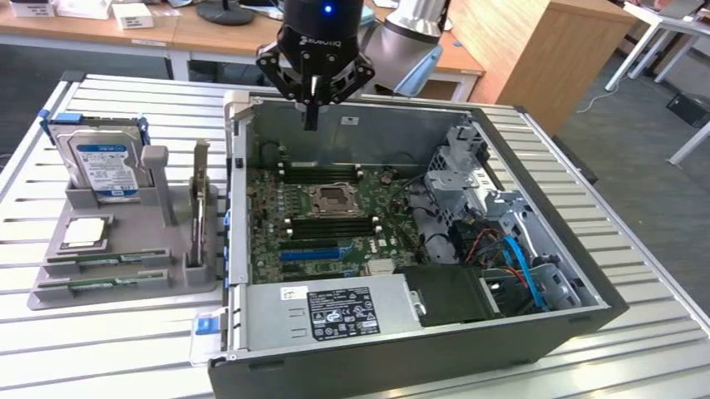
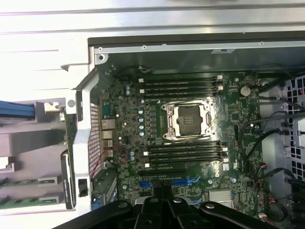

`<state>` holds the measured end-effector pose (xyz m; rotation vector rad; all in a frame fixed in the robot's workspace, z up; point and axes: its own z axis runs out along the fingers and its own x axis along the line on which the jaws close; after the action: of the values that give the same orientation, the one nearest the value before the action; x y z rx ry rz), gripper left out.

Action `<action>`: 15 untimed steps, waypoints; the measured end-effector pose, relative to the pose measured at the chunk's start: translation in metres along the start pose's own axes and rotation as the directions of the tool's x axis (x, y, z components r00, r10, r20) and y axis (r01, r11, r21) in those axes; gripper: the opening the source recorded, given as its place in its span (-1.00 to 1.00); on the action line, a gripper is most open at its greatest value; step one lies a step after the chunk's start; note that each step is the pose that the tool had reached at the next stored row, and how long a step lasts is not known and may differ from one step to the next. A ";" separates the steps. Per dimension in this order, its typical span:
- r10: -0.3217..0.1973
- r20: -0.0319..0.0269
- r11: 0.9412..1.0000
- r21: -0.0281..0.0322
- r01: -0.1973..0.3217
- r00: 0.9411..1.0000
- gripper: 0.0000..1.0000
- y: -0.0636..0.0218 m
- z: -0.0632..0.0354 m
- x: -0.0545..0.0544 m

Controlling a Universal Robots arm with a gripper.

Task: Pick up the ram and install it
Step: 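Reach for the ram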

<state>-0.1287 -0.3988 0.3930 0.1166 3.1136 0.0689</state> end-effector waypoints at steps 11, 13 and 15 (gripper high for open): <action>0.000 0.000 1.000 0.000 0.000 1.000 -0.79 -0.0012 0.0000 0.016; 0.000 0.000 1.000 0.000 0.000 1.000 -0.79 -0.0014 -0.0001 0.019; 0.000 0.000 1.000 0.000 0.000 1.000 -0.79 -0.0017 -0.0001 0.022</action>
<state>-0.1508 -0.3989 0.3925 0.1166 3.1136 0.0689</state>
